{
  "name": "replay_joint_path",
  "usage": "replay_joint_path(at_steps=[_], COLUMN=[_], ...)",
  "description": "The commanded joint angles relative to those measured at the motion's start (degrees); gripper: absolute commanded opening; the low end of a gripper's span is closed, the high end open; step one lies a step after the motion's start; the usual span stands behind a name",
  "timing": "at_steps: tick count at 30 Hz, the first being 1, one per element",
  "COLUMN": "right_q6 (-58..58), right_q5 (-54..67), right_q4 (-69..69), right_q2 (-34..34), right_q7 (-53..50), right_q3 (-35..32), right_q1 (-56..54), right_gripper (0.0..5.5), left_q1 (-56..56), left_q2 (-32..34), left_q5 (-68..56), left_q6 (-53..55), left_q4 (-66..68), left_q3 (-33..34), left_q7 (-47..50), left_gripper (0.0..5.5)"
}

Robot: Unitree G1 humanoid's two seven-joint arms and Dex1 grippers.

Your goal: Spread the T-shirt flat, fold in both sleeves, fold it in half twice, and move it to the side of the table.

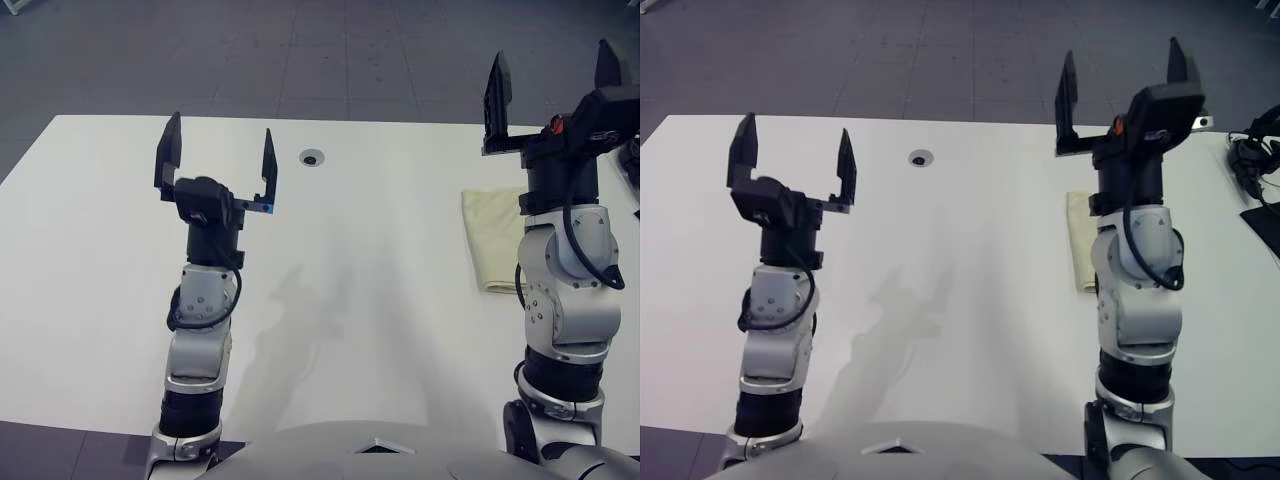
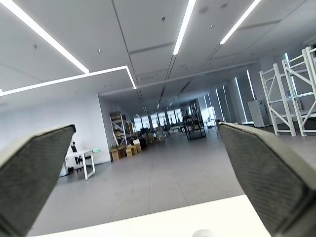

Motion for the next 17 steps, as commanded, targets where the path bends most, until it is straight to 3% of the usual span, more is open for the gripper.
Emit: replay_joint_path(at_steps=[1, 6, 17], right_q6=[-15.26, -25.87, -35.81], right_q5=[-5.57, -8.87, -19.32], right_q4=[7.60, 13.88, 19.88], right_q2=[5.25, 8.64, 11.74], right_q7=[0.97, 0.83, -1.35], right_q3=[5.20, 6.14, 9.42], right_q1=[10.28, 11.78, 13.14], right_gripper=[5.40, 5.40, 5.40], left_q1=[1.73, 1.80, 3.60], left_q2=[-1.11, -2.39, -2.58], left_q5=[2.38, 4.43, 1.73], left_q6=[-4.19, -10.43, -16.66], left_q4=[2.56, 6.13, 11.16], left_q3=[-0.54, -1.00, -3.76], left_q7=[1.45, 3.37, 0.25], left_gripper=[5.37, 5.37, 5.37])
